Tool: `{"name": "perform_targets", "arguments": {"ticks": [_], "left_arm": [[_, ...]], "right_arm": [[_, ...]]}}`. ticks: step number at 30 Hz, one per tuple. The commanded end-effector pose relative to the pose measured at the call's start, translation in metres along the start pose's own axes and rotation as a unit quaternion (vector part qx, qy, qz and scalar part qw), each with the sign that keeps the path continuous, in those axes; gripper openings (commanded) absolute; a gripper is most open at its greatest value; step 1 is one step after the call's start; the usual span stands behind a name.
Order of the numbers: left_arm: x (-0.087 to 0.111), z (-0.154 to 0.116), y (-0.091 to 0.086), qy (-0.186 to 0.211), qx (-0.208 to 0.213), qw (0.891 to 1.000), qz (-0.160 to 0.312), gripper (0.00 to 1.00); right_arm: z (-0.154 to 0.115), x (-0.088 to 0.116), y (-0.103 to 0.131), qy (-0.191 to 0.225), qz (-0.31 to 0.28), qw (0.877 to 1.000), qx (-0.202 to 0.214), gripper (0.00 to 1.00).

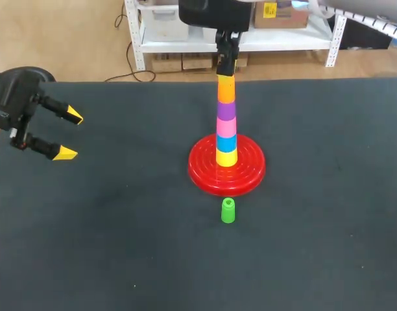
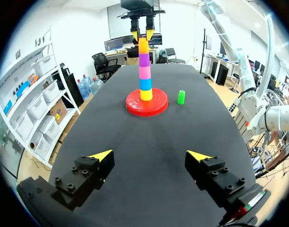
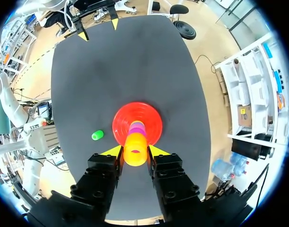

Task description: Pick up and stack the cylinders on the red base in this order: pink,purple,orange,green

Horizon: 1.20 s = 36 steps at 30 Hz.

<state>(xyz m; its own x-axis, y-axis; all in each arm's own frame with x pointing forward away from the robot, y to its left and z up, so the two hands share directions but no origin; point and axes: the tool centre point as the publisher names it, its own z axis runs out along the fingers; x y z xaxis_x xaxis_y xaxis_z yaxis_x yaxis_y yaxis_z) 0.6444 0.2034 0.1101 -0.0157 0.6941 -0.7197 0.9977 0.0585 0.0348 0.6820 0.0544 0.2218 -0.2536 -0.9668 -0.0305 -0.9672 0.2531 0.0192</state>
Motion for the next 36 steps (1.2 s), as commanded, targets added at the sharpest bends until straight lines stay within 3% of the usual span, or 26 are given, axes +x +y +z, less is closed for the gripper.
{"name": "perform_targets", "arguments": {"ticks": [1, 4, 5, 6, 17, 25, 31, 36], "left_arm": [[0.001, 0.000, -0.001, -0.001, -0.002, 1.000, 0.001, 1.00], [0.001, 0.000, -0.001, -0.001, -0.002, 1.000, 0.001, 1.00], [0.001, 0.000, -0.001, -0.001, -0.002, 1.000, 0.001, 1.00], [0.001, 0.000, -0.001, -0.001, -0.002, 1.000, 0.001, 1.00], [0.001, 0.000, -0.001, -0.001, -0.002, 1.000, 0.001, 1.00], [0.001, 0.000, -0.001, -0.001, -0.002, 1.000, 0.001, 1.00], [0.001, 0.000, -0.001, -0.001, -0.002, 1.000, 0.001, 1.00], [0.001, 0.000, -0.001, -0.001, -0.002, 1.000, 0.001, 1.00]], "right_arm": [[0.009, 0.001, 0.001, -0.002, 0.002, 1.000, 0.002, 0.00], [0.009, 0.002, 0.001, -0.008, 0.004, 1.000, 0.014, 0.00], [0.008, 0.002, 0.002, -0.011, 0.005, 1.000, 0.018, 0.29], [0.007, 0.003, 0.002, -0.009, 0.009, 1.000, 0.022, 1.00], [-0.017, 0.014, 0.011, -0.026, 0.016, 0.997, 0.075, 1.00], [-0.046, 0.019, 0.038, -0.039, 0.014, 0.992, 0.121, 1.00], [-0.049, 0.021, 0.068, -0.044, 0.009, 0.992, 0.118, 1.00], [-0.033, 0.021, 0.095, -0.043, 0.003, 0.994, 0.096, 1.00]]}}
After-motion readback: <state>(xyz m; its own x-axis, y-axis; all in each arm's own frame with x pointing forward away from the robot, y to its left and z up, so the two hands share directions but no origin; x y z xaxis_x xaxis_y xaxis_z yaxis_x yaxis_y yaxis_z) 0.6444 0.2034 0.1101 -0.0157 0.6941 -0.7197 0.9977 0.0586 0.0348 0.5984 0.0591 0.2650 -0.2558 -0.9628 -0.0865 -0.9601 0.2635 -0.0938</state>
